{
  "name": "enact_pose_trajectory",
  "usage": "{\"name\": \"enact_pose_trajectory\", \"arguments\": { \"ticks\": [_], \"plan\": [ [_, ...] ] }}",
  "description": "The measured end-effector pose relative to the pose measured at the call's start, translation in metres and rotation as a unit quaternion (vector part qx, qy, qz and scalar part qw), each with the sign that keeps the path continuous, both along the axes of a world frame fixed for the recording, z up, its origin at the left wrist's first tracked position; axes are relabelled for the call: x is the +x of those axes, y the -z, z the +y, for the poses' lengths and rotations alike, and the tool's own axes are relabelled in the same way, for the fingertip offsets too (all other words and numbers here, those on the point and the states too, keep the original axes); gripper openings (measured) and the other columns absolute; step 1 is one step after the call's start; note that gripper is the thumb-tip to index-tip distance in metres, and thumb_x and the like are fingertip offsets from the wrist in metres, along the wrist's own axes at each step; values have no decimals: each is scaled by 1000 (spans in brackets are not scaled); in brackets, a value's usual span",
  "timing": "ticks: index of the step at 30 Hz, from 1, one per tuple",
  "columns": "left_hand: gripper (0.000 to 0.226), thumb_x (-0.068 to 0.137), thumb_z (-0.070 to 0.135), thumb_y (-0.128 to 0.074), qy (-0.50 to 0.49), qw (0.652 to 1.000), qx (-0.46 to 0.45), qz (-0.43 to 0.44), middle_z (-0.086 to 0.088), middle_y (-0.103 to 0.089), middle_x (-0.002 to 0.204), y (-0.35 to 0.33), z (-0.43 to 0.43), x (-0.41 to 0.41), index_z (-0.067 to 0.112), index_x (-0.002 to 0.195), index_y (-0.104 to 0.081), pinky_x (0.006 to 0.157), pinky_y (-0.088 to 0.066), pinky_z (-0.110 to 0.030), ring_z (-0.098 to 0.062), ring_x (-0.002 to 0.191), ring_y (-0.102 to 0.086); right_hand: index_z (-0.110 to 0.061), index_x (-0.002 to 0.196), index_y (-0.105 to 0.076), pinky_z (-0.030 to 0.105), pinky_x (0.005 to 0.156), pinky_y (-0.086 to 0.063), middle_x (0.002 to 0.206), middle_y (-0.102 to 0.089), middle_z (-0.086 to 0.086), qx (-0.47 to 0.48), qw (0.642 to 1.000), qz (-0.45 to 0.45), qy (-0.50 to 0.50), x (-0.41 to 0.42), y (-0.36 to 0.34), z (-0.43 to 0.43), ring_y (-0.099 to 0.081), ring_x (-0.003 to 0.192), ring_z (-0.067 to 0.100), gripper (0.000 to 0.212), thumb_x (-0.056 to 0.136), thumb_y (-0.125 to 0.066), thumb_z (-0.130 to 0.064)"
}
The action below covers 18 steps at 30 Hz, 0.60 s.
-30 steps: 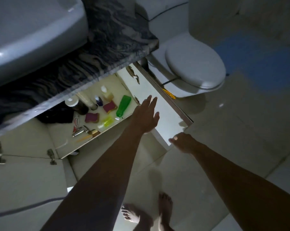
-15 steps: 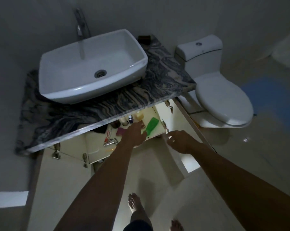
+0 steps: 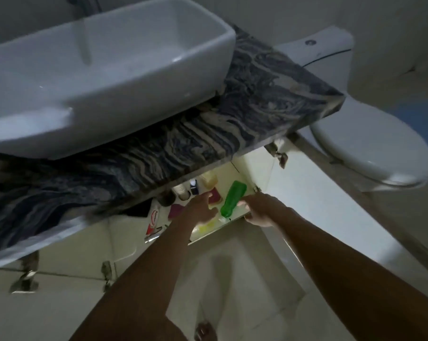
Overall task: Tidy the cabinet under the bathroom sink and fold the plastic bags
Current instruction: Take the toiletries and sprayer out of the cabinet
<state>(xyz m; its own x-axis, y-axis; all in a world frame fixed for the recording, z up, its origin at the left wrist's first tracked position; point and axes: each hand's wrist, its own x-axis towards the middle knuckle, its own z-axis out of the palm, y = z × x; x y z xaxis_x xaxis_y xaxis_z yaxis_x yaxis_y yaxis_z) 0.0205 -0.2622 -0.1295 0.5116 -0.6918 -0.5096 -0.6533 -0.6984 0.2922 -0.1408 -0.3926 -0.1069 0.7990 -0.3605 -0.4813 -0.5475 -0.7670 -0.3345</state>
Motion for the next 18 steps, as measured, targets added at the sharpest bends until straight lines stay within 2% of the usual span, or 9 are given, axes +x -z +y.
{"name": "enact_pose_trajectory", "arguments": {
  "ticks": [2,5,9,11,13,15,18],
  "plan": [
    [66,96,40,-54,-8,1000,-12,2,-11,-44,149,44,-10,15,20,153,-28,104,-41,-38,-30,134,-45,-30,143,-49,38,107,-46,144,-55,3,-16,1000,-12,-5,12,47,-8,-54,130,22,53,92,-62,-22],
    [63,91,39,-60,-28,996,-79,-23,-12,-47,142,112,-28,41,16,146,-38,102,-45,-43,-30,127,-50,-33,143,-47,38,105,-47,146,-53,3,-50,998,-32,-22,31,120,-22,-54,129,21,55,91,-62,-19],
    [63,87,43,-64,-38,977,-173,-114,-13,-50,128,184,-60,71,11,137,-42,95,-46,-40,-30,118,-53,-35,143,-45,37,105,-48,146,-53,1,-109,990,-74,-44,53,202,-37,-55,129,20,62,89,-65,-13],
    [67,85,46,-66,-60,962,-212,-162,-13,-49,126,212,-76,90,9,135,-41,93,-47,-41,-32,116,-51,-39,146,-39,40,111,-44,153,-43,-1,-144,984,-78,-64,67,236,-45,-46,137,22,67,89,-63,-12],
    [75,81,45,-70,-98,944,-243,-200,-15,-48,130,228,-91,111,5,137,-39,93,-48,-43,-34,119,-48,-41,151,-30,45,117,-34,161,-27,-5,-188,975,-69,-94,82,262,-53,-27,148,24,74,90,-61,-11],
    [85,80,48,-72,-122,937,-231,-234,-19,-45,136,238,-103,126,1,141,-35,95,-48,-45,-36,123,-45,-39,155,-22,45,121,-26,165,-15,-7,-197,972,-66,-110,92,284,-57,-14,152,24,81,90,-60,-8],
    [99,83,56,-67,-109,952,-144,-249,-23,-32,150,255,-115,144,-1,149,-22,104,-39,-45,-38,136,-34,-34,158,-15,40,123,-21,167,-7,-5,-169,979,-52,-105,101,321,-54,-10,153,25,84,92,-57,-2]
  ]
}}
